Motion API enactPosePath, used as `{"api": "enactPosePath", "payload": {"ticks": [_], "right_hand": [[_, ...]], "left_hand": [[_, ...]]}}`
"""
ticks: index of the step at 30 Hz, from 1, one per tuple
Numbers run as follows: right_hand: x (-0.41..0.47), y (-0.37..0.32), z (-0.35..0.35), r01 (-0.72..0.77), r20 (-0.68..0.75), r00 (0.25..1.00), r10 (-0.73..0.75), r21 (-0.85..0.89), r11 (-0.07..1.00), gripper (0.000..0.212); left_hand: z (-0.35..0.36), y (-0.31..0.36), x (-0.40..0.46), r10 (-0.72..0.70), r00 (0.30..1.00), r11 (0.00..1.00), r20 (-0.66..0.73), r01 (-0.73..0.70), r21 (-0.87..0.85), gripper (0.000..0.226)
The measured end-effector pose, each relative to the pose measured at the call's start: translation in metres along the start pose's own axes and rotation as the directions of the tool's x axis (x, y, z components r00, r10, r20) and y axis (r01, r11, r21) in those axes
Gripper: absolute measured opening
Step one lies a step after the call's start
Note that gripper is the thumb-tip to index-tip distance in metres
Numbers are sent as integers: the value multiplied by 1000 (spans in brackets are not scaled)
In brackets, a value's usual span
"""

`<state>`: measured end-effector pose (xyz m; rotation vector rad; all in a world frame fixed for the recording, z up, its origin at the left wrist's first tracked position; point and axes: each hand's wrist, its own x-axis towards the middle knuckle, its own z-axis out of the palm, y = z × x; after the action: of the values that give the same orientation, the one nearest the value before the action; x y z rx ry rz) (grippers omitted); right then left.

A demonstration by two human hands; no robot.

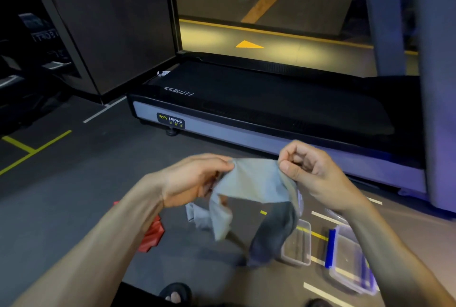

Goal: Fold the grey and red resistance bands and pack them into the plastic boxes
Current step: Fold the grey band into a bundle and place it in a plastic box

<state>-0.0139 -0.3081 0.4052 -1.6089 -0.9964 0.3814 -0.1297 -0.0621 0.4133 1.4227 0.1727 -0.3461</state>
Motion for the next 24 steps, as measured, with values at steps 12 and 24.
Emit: {"api": "enactPosePath", "payload": {"ticks": [12, 24], "right_hand": [[-2, 1, -6, -31, 7, 999, 32, -56, 998, 4], [-4, 3, -6, -52, 7, 999, 54, -126, 991, 3]], "left_hand": [[-21, -6, -3, 39, 998, 895, 44, -54, 443, 24], [-33, -13, 1, -48, 998, 946, 50, 29, 324, 33]]}}
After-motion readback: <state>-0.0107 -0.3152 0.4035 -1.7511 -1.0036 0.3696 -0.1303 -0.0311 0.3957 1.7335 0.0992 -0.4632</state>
